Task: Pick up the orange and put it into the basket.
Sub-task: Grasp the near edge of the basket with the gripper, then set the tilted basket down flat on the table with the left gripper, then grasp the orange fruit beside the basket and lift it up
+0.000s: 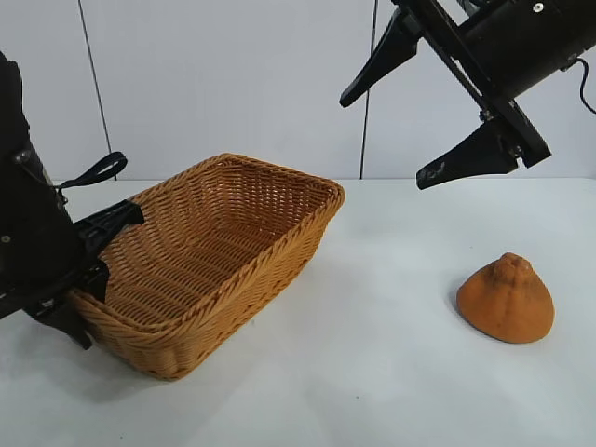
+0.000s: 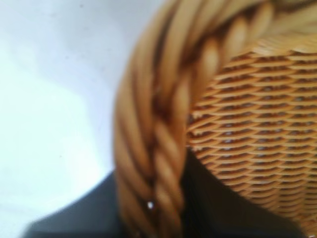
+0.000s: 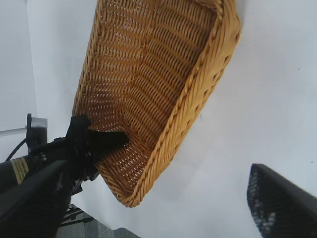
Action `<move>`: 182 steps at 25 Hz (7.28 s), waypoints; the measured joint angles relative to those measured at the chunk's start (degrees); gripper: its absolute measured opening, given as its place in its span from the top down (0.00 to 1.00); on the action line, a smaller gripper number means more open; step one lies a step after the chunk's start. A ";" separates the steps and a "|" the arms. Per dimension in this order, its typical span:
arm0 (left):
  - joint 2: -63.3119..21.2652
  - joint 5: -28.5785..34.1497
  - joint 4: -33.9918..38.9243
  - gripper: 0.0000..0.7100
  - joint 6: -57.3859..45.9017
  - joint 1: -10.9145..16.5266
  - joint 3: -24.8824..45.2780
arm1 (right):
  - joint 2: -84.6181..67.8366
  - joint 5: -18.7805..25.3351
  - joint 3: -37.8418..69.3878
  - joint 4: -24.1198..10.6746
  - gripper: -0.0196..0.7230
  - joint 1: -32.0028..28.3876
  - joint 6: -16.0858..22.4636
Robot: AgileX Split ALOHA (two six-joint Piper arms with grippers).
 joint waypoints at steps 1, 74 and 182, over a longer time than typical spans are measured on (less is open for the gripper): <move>-0.31 0.05 -0.13 0.87 0.06 0.00 0.00 | 0.00 0.00 0.00 0.00 0.08 0.00 0.00; 7.45 33.81 -7.51 0.13 64.94 7.86 -38.08 | 0.00 0.65 0.00 -1.31 0.08 0.00 0.00; -106.53 32.97 8.09 0.13 67.10 21.52 24.57 | 5.36 6.21 -7.80 -41.84 0.08 -4.89 18.22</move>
